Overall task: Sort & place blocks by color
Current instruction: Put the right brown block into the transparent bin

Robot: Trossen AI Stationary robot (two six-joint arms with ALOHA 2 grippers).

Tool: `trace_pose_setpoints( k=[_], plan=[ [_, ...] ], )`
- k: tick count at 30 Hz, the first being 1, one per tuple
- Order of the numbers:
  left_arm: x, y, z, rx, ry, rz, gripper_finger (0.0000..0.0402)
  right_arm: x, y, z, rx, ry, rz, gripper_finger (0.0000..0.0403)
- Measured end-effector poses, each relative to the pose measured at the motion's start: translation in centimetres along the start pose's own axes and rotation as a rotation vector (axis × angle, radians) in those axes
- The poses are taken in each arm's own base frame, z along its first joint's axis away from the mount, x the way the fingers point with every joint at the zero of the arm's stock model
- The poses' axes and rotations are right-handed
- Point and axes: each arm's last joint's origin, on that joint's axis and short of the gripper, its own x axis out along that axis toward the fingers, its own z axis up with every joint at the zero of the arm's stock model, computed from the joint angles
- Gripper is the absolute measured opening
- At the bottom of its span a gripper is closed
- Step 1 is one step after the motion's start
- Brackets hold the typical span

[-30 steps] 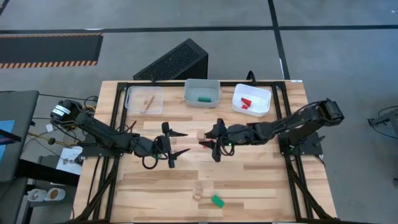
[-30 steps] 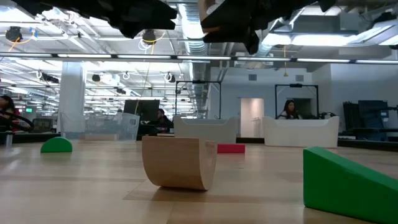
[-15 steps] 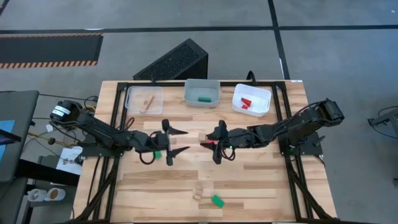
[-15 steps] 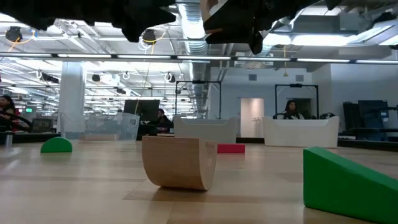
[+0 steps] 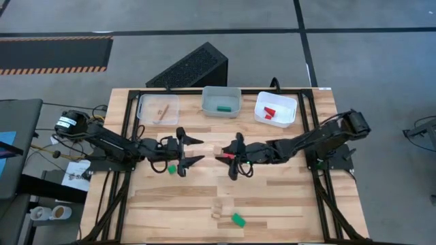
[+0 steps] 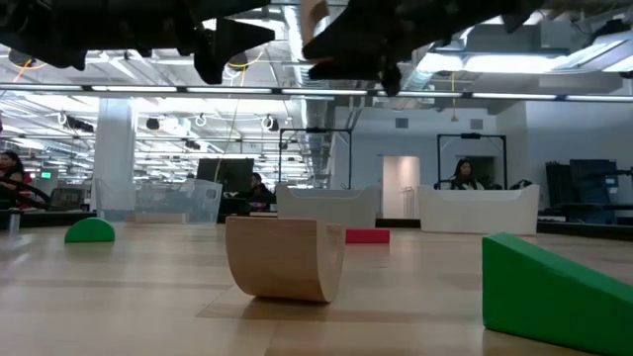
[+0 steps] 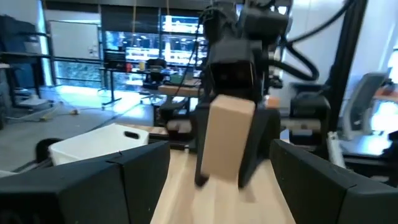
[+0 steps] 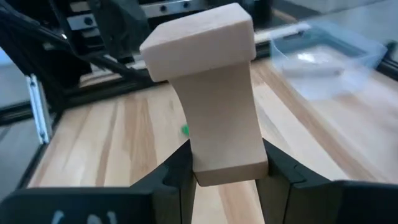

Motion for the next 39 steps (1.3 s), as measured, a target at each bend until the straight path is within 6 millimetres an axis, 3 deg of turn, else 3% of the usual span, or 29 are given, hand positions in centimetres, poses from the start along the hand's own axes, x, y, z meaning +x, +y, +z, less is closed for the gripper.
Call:
trace_pose_setpoints(
  k=[8,14,20,23,27,32,39],
  plan=[
    [0.0,0.0,-0.8,0.001,0.087,-0.073,0.0267,4.0,0.0,-2.8,-0.013,0.072,0.013,0.0137],
    [-0.1,0.3,-2.0,-0.013,0.208,-0.055,0.0278,5.7,0.4,-2.1,-0.01,0.045,0.068,0.0139],
    [0.0,0.3,-1.6,-0.02,0.171,-0.06,0.0306,6.0,0.7,-0.9,-0.016,0.026,0.123,0.0137],
    [0.0,0.2,-1.6,0.013,0.171,-0.066,0.0302,6.0,0.8,-0.7,-0.018,0.026,0.128,0.0137],
    [0.0,0.0,-1.5,0.056,0.156,-0.131,0.0245,6.0,0.8,-0.8,-0.018,0.028,0.132,0.0144],
    [-0.1,-0.2,-1.3,0.096,0.138,-0.221,0.0094,6.0,0.7,-0.7,-0.013,0.028,0.134,0.0152],
    [0.0,0.1,-1.6,0.093,0.168,-0.115,0.0096,6.2,0.3,-0.7,0.026,0.043,0.153,0.0192]
  ],
)
